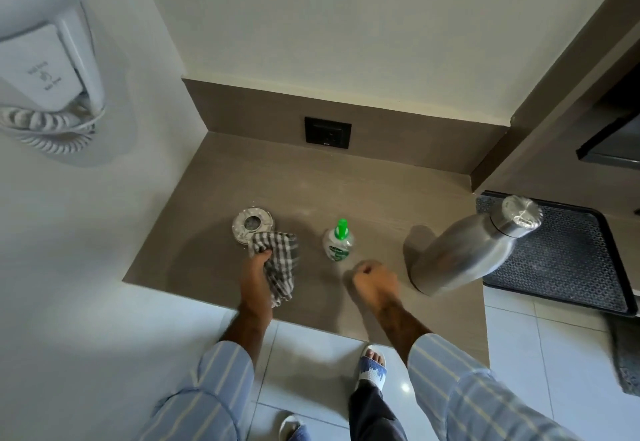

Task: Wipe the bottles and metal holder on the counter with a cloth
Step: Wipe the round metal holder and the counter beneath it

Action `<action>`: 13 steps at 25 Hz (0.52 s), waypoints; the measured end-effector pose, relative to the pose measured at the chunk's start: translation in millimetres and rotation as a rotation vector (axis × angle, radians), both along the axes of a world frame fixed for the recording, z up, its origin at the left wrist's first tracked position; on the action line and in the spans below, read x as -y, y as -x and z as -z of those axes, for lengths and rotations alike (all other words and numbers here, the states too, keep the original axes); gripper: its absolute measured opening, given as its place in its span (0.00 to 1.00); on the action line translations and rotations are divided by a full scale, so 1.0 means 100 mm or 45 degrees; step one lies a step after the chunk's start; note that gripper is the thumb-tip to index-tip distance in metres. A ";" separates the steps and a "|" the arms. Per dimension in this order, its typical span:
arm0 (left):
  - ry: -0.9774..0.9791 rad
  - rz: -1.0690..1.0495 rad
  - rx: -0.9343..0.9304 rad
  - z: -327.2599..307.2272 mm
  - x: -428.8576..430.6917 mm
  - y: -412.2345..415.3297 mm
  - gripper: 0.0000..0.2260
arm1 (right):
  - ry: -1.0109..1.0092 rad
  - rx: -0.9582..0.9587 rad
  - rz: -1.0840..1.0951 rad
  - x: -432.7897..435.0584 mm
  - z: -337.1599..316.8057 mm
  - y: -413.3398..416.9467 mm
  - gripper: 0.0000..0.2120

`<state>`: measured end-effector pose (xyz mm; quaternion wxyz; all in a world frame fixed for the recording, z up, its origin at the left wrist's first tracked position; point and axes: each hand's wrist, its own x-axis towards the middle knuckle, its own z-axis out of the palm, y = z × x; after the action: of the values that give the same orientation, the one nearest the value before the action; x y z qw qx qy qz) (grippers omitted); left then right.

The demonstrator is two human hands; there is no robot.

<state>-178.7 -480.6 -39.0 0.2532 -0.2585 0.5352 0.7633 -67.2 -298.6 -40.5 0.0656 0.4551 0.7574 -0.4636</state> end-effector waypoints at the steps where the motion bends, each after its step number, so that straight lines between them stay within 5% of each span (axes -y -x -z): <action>1: 0.084 -0.060 -0.095 -0.05 0.12 0.09 0.17 | 0.098 0.001 -0.059 0.12 -0.01 0.04 0.10; 4: 0.609 -0.105 -0.430 -0.22 0.45 0.47 0.15 | 0.380 -0.125 -0.091 0.51 -0.03 0.40 0.09; 8: 1.216 0.179 -0.570 -0.18 0.64 1.21 0.16 | 0.285 -0.217 -0.141 0.81 -0.01 1.14 0.11; 13: 1.227 0.485 -0.495 0.10 0.39 1.75 0.17 | 0.473 -0.291 0.064 0.91 0.14 1.65 0.09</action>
<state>-354.2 -519.4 -49.4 0.1365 -0.0981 0.8981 0.4063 -232.4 -389.1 -54.5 0.0504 0.3983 0.6499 -0.6453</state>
